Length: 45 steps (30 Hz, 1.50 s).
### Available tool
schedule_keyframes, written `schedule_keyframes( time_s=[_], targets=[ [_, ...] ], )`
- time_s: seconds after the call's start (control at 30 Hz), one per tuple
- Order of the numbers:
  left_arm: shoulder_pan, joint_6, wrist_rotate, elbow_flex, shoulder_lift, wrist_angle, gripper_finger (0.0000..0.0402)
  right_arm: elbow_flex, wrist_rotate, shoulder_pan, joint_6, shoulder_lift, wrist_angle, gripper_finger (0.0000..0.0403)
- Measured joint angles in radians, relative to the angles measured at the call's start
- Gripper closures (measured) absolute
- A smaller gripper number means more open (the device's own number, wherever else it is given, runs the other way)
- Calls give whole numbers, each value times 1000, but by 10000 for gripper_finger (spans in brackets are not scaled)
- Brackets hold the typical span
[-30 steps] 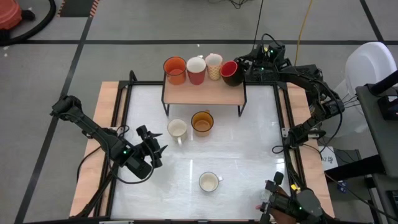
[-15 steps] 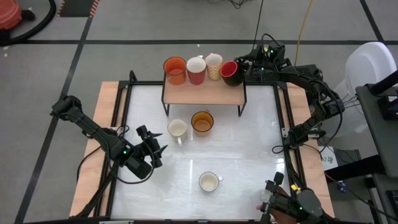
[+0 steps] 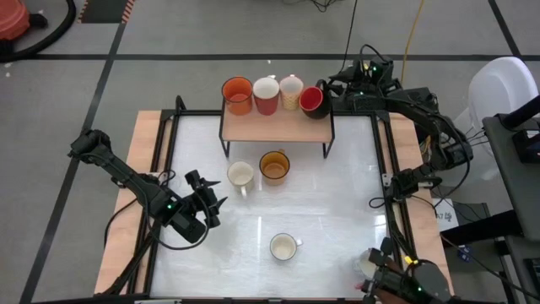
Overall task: Place coffee mugs
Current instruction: Put the black mug on the shelf
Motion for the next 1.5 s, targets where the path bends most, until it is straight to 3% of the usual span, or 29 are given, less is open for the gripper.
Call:
schedule_keyframes(
  time_s=[0.83, 1.27, 1.5],
  targets=[
    [0, 15, 0, 0, 0, 19, 140, 0, 34, -16, -32, -9, -54, 261],
    [18, 29, -1, 0, 0, 30, 140, 0, 28, -16, -36, -9, -77, 391],
    [27, 59, -1, 0, 0, 52, 140, 0, 28, -16, -50, -9, -98, 396]
  ],
)
